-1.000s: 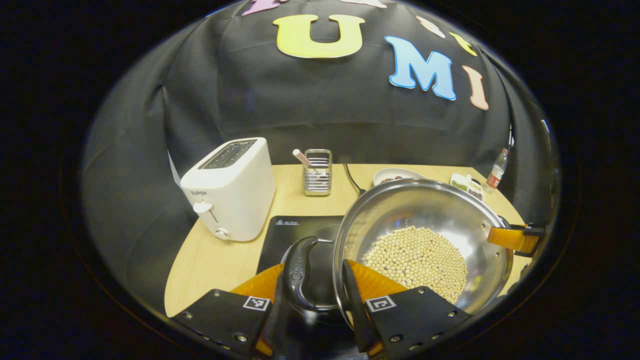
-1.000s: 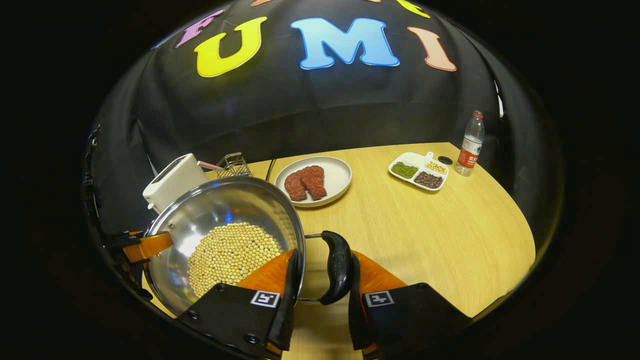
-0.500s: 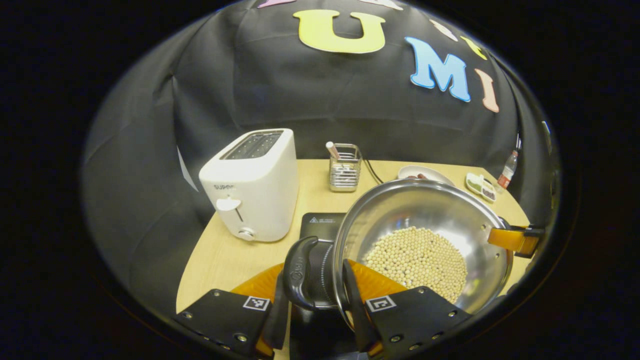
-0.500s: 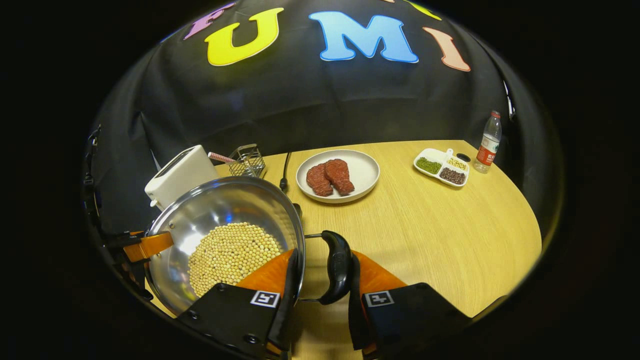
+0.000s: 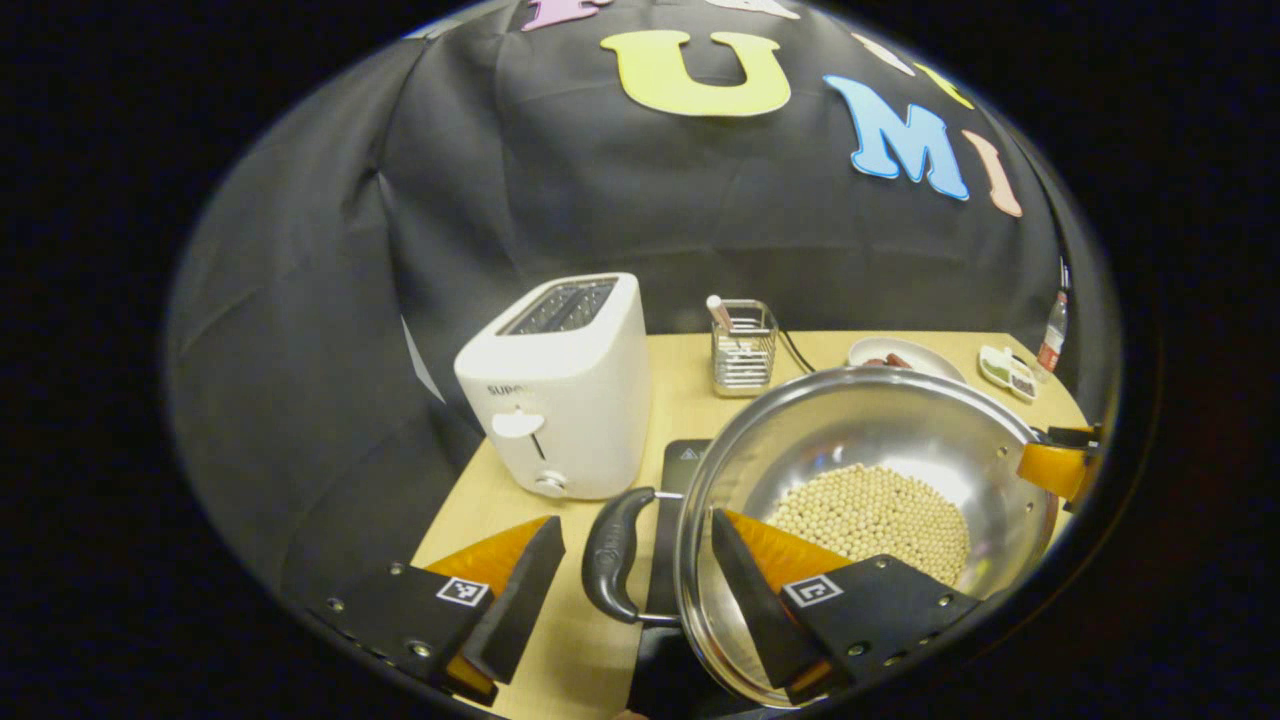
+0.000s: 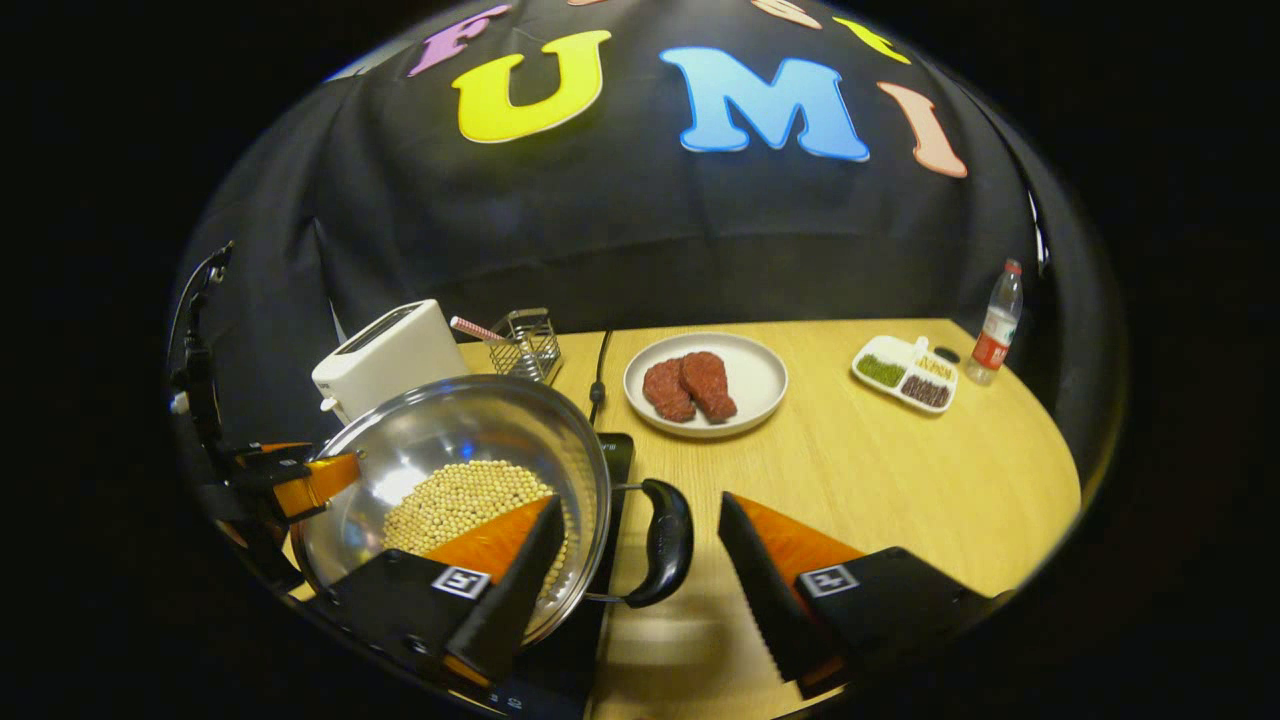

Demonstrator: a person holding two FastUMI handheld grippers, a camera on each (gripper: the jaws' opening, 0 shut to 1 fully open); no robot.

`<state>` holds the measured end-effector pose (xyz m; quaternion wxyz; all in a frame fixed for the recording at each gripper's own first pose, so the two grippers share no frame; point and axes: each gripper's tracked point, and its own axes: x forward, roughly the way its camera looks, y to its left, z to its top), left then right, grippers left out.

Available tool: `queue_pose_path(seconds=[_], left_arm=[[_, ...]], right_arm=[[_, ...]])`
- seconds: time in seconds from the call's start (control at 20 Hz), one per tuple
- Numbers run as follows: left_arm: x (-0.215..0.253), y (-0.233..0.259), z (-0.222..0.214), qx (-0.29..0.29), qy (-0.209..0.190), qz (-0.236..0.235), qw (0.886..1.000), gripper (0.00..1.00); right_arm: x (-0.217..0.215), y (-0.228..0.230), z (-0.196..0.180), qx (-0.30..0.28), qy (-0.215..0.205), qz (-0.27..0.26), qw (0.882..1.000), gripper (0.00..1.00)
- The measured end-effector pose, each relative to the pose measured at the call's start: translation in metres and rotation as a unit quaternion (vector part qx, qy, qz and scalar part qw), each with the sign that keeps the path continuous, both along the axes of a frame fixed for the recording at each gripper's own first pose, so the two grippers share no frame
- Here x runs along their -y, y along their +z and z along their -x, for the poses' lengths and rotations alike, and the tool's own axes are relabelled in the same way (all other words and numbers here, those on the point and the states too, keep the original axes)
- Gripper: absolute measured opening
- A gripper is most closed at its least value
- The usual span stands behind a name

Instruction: First push the handle of the pot to place it horizontally, then grasp the pot with both hands and set it on the induction cooktop.

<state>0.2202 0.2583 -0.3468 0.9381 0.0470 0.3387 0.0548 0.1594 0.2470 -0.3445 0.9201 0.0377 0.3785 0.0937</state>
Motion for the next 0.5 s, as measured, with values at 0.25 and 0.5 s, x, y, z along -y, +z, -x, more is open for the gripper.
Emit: queue_pose_path(seconds=[0.25, 0.5], left_arm=[[0.015, 0.065, 0.007, 0.088, 0.004, 0.007, 0.996, 0.89], [0.061, 0.15, 0.034, 0.18, -0.015, -0.002, 0.984, 0.92]], right_arm=[[0.036, 0.061, -0.002, 0.086, -0.012, 0.015, 0.996, 0.97], [0.091, 0.134, 0.009, 0.175, -0.022, 0.038, 0.984, 0.97]])
